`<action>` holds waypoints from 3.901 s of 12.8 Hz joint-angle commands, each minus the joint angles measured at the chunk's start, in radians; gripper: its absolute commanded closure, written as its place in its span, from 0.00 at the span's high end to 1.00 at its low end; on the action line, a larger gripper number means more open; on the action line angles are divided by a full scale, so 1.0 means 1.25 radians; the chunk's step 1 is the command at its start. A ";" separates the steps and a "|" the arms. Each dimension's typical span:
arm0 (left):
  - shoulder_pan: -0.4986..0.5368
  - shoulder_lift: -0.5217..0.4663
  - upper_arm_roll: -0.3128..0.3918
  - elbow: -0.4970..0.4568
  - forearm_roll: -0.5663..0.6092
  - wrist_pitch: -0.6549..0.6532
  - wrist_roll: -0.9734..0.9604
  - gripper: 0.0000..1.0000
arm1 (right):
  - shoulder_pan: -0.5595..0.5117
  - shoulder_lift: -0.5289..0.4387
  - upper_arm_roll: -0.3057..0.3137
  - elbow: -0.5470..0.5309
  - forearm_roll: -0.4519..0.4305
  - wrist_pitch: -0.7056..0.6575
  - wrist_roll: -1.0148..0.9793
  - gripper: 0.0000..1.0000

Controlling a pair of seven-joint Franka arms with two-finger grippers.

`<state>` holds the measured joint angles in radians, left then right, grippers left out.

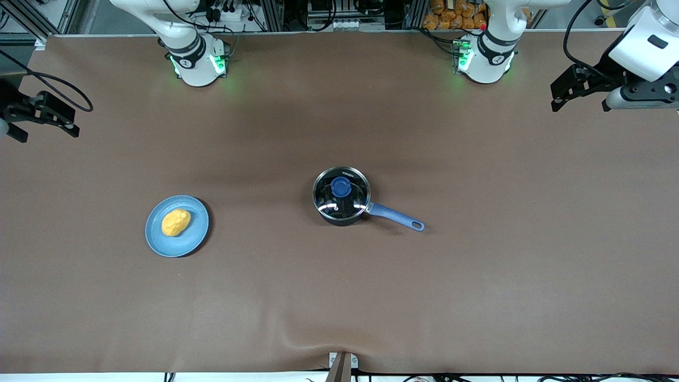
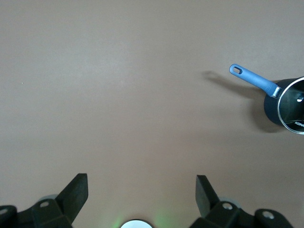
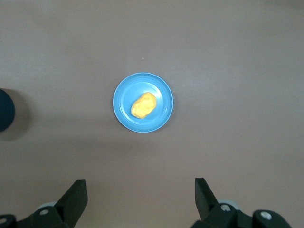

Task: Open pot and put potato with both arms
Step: 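Reach the left gripper to the pot lid knob while the right gripper reaches the potato, then grasp the blue lid knob with the left gripper while the right gripper grasps the potato, then lift the lid off with the left gripper while the right gripper lifts the potato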

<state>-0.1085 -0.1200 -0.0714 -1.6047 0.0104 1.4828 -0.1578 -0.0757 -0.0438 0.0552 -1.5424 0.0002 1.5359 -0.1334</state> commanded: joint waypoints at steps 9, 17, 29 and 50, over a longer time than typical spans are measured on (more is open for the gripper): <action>-0.064 0.149 -0.069 0.053 -0.099 0.114 -0.084 1.00 | -0.022 0.101 0.007 -0.025 0.067 -0.003 0.050 1.00; -0.319 0.421 -0.100 0.139 0.032 0.291 -0.510 1.00 | -0.042 0.329 0.007 -0.041 0.067 0.153 0.050 1.00; -0.464 0.651 -0.088 0.198 0.173 0.483 -0.790 1.00 | -0.056 0.509 0.009 -0.170 0.188 0.410 0.053 1.00; -0.328 0.451 -0.099 0.190 0.160 0.315 -0.579 0.00 | 0.024 0.488 0.015 -0.087 0.211 0.341 0.050 0.35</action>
<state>-0.5940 0.5384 -0.1813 -1.3341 0.2036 1.9412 -0.9757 -0.0899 0.6009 0.0791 -1.6807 0.2474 1.9943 -0.0704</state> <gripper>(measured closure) 0.396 0.419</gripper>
